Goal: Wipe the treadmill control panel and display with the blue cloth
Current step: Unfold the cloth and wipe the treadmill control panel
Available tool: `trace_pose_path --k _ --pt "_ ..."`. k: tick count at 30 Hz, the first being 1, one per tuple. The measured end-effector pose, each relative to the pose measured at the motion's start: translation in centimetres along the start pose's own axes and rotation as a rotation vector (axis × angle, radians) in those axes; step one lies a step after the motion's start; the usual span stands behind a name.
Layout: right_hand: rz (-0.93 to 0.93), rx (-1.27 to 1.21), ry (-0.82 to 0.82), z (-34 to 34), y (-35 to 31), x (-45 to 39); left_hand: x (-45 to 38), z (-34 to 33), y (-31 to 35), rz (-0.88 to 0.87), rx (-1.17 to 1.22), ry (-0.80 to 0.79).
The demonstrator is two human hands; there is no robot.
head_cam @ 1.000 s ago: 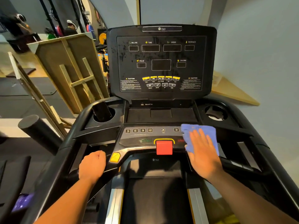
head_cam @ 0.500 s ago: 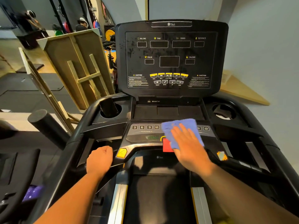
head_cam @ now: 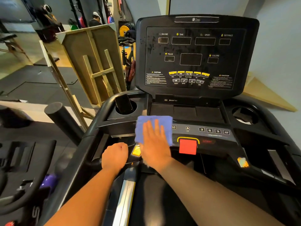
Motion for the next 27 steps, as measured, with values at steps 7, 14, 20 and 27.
trace_pose_path --k 7,14,20,27 --pt "0.365 0.017 -0.067 0.0 3.1 2.4 -0.3 -0.3 0.0 -0.028 -0.056 -0.006" --pt "0.006 0.013 0.092 1.8 14.8 7.3 -0.4 -0.6 -0.2 -0.033 -0.024 -0.016" --pt "-0.453 -0.033 0.311 5.3 24.3 13.5 -0.4 -0.7 -0.2 -0.035 -0.020 -0.021" --pt "-0.759 -0.137 0.189 3.6 19.7 8.2 -0.2 -0.5 -0.1 -0.029 -0.002 -0.009"
Point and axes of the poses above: each hand's wrist, its own x-axis away from the middle knuckle, its own z-axis out of the back of the hand, y = z × x, the point moved 10 cm from there along -x, towards the middle knuckle, and after that the axes turned 3 degrees about -x, right-handed, at the moved point
